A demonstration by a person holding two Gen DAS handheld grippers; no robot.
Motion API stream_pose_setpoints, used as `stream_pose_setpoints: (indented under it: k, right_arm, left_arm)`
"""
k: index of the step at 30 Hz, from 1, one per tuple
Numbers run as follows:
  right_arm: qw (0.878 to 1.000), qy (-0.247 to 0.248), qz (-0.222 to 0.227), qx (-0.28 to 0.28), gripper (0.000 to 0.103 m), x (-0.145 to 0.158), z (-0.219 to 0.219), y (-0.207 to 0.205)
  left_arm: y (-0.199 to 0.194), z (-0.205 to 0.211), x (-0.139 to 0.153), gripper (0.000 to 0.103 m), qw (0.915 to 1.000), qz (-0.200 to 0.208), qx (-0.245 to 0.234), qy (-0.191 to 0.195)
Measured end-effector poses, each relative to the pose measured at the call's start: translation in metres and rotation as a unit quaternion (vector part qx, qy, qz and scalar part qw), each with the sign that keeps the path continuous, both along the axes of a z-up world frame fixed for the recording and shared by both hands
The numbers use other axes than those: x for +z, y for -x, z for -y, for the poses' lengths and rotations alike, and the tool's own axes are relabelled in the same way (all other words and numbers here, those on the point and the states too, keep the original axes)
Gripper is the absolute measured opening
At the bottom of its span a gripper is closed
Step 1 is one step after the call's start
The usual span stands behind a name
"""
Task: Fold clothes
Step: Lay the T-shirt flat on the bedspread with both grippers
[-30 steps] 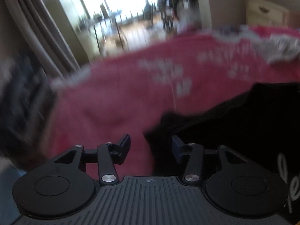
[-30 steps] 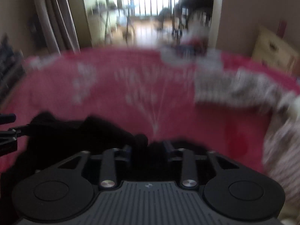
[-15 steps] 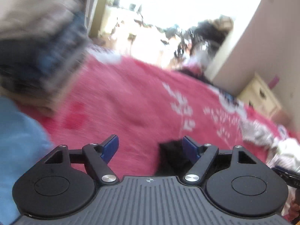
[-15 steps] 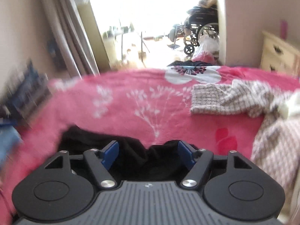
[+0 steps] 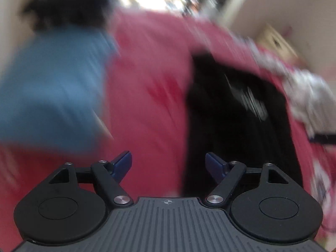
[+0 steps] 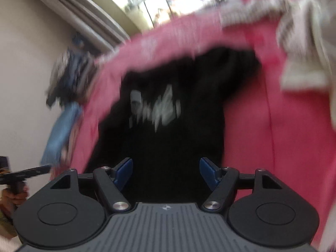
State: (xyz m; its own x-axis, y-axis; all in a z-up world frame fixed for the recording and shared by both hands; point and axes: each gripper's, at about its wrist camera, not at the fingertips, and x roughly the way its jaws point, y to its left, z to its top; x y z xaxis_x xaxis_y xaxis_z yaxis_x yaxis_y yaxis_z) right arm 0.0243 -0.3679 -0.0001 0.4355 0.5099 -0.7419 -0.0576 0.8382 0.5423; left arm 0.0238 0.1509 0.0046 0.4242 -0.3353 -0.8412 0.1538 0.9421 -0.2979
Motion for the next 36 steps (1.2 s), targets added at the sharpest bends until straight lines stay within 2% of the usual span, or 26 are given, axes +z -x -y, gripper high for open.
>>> stream_pose_setpoints:
  k: [1, 3, 7, 8, 10, 12, 13, 14, 15, 16, 17, 19, 22, 24, 28, 33, 34, 36]
  right_arm:
    - [1.000, 0.002, -0.016, 0.001, 0.072, -0.006, -0.001, 0.014]
    - [0.999, 0.008, -0.040, -0.007, 0.071, -0.017, -0.001, 0.039]
    - [0.996, -0.019, -0.084, -0.037, 0.063, -0.043, 0.004, 0.069]
    - [0.995, -0.029, -0.092, -0.040, 0.057, -0.049, 0.004, 0.073]
    - [0.992, -0.047, -0.109, -0.033, 0.056, -0.059, -0.001, 0.079]
    - [0.991, -0.053, -0.121, -0.019, 0.050, -0.069, -0.010, 0.085]
    - [0.991, -0.052, -0.124, -0.016, 0.041, -0.073, -0.013, 0.087]
    - [0.991, -0.049, -0.125, -0.014, 0.023, -0.074, -0.014, 0.089]
    - [0.991, -0.047, -0.127, -0.012, 0.013, -0.075, -0.015, 0.090]
    - [0.991, -0.043, -0.126, -0.008, 0.003, -0.074, -0.015, 0.091]
    - [0.992, -0.036, -0.123, -0.002, 0.003, -0.069, -0.014, 0.092]
    - [0.993, -0.022, -0.116, 0.009, 0.003, -0.055, -0.010, 0.092]
    - [0.995, -0.006, -0.100, 0.018, 0.003, -0.019, 0.003, 0.091]
    - [0.995, 0.006, -0.095, 0.023, 0.003, -0.001, 0.010, 0.091]
    - [0.990, 0.044, -0.134, 0.028, 0.003, -0.021, 0.012, 0.087]
    - [0.979, 0.084, -0.185, 0.033, 0.005, -0.050, 0.014, 0.082]
    - [0.976, 0.077, -0.199, 0.029, 0.009, -0.060, 0.016, 0.080]
    - [0.973, 0.078, -0.215, 0.026, 0.023, -0.058, 0.021, 0.075]
  left_arm:
    - [0.007, 0.009, -0.013, 0.071, 0.9998, -0.014, -0.012, 0.000]
    - [0.017, 0.021, -0.033, 0.058, 0.9991, -0.033, -0.028, -0.003]
    - [0.027, 0.031, -0.056, 0.049, 0.9983, -0.044, -0.038, -0.006]
    - [0.027, 0.031, -0.058, 0.047, 0.9984, -0.042, -0.039, -0.007]
    - [0.028, 0.032, -0.059, 0.045, 0.9986, -0.033, -0.041, -0.011]
    - [0.028, 0.034, -0.062, 0.037, 0.9988, -0.019, -0.040, -0.019]
    - [0.031, 0.034, -0.064, 0.035, 0.9991, -0.016, -0.034, -0.021]
    - [0.033, 0.033, -0.066, 0.029, 0.9994, -0.014, -0.025, -0.022]
    - [0.036, 0.033, -0.066, 0.017, 0.9995, -0.011, -0.016, -0.025]
    - [0.038, 0.034, -0.067, 0.010, 0.9995, -0.007, -0.008, -0.030]
    - [0.040, 0.033, -0.065, 0.000, 0.9996, -0.008, -0.003, -0.028]
    - [0.044, 0.024, -0.055, 0.000, 0.9998, -0.010, 0.015, -0.009]
    - [0.053, 0.011, -0.031, 0.000, 0.9996, -0.018, 0.022, 0.010]
    - [0.057, 0.005, -0.021, 0.000, 0.9988, -0.035, 0.025, 0.022]
    - [0.067, 0.006, -0.021, 0.000, 0.9981, -0.060, 0.006, 0.012]
    - [0.072, 0.034, -0.068, 0.000, 0.9945, -0.083, -0.049, -0.041]
    - [0.073, 0.038, -0.073, 0.000, 0.9940, -0.077, -0.060, -0.050]
    - [0.072, 0.037, -0.066, 0.003, 0.9929, -0.069, -0.082, -0.052]
